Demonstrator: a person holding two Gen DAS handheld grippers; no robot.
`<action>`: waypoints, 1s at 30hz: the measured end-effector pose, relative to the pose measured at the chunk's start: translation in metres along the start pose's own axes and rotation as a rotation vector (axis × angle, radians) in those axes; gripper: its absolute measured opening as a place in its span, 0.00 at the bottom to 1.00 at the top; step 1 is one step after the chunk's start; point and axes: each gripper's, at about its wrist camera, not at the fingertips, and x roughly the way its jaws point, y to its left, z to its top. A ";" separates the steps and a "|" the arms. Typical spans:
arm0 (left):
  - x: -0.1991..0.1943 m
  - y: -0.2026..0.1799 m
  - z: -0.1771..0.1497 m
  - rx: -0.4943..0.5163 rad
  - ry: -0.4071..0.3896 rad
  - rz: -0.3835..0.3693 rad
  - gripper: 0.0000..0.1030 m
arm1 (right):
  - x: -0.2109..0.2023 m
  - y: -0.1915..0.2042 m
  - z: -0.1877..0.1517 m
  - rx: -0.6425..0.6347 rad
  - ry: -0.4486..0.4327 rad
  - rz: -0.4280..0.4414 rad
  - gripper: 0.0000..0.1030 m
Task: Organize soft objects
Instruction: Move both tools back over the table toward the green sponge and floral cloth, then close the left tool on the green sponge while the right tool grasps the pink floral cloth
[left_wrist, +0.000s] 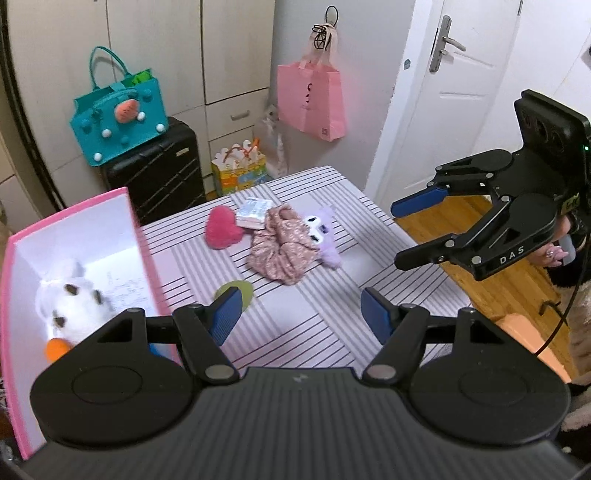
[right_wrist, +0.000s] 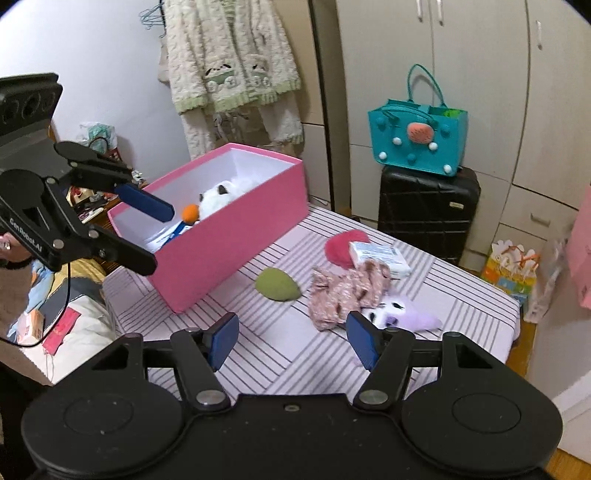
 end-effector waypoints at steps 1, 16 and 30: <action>0.005 0.000 0.001 -0.001 -0.003 -0.005 0.68 | 0.000 -0.005 -0.001 0.008 -0.001 0.001 0.68; 0.058 0.002 -0.008 -0.012 -0.055 0.128 0.68 | 0.045 -0.035 0.005 -0.039 0.019 -0.007 0.69; 0.104 0.000 -0.034 -0.132 -0.162 0.277 0.68 | 0.103 -0.035 -0.006 -0.265 -0.016 -0.059 0.75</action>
